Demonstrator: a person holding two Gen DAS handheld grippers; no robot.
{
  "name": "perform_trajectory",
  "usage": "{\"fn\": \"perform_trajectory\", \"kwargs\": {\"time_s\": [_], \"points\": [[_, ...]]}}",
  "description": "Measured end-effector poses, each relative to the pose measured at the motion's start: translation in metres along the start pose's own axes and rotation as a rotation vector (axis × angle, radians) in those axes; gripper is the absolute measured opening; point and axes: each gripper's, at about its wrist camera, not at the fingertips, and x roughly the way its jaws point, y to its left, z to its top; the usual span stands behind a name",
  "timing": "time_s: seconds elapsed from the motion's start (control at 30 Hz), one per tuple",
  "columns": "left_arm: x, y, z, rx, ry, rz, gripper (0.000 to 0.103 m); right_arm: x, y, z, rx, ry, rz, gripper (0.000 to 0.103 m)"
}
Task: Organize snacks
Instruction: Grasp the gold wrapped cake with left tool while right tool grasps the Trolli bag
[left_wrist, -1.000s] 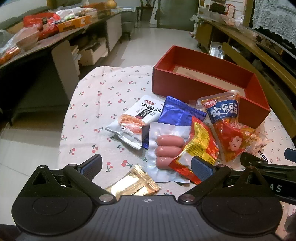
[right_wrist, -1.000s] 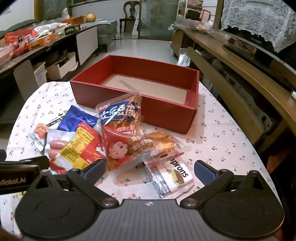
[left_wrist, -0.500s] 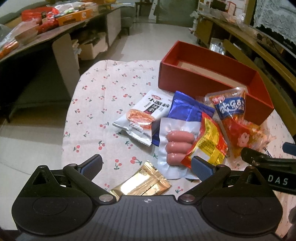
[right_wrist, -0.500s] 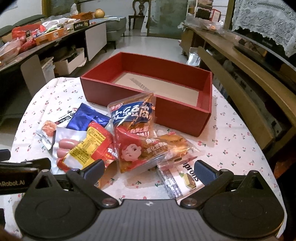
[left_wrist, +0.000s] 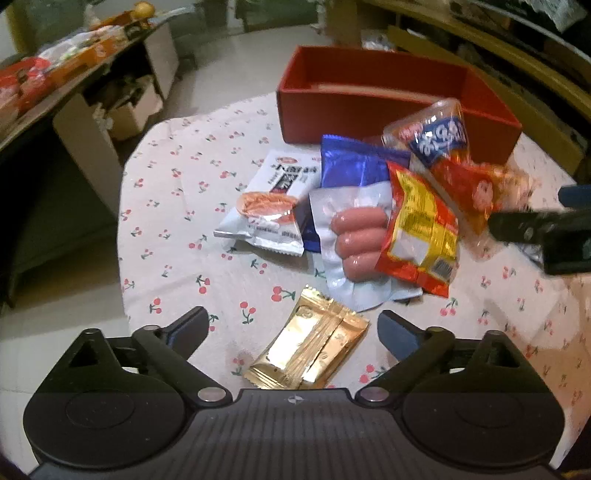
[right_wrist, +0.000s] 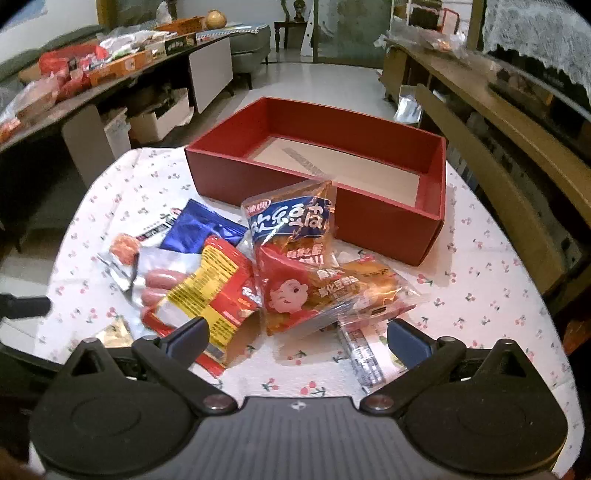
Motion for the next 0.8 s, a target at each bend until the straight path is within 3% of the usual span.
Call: {"fn": "perform_trajectory", "kwargs": {"time_s": [0.13, 0.37, 0.63, 0.8], "points": [[0.015, 0.005, 0.002, -0.006, 0.051, -0.057, 0.084, 0.003, -0.006, 0.002, 0.073, 0.039, 0.069, 0.103], [0.03, 0.005, 0.003, 0.0, 0.088, -0.095, 0.08, 0.014, -0.004, 0.002, 0.169, 0.118, 0.198, 0.101], [0.02, -0.005, -0.002, 0.032, 0.108, -0.117, 0.064, 0.041, -0.004, 0.007, 0.316, 0.207, 0.279, 0.1], [0.017, -0.011, -0.005, 0.033, 0.121, -0.132, 0.065, 0.062, -0.01, 0.006, 0.454, 0.268, 0.332, 0.099]]}}
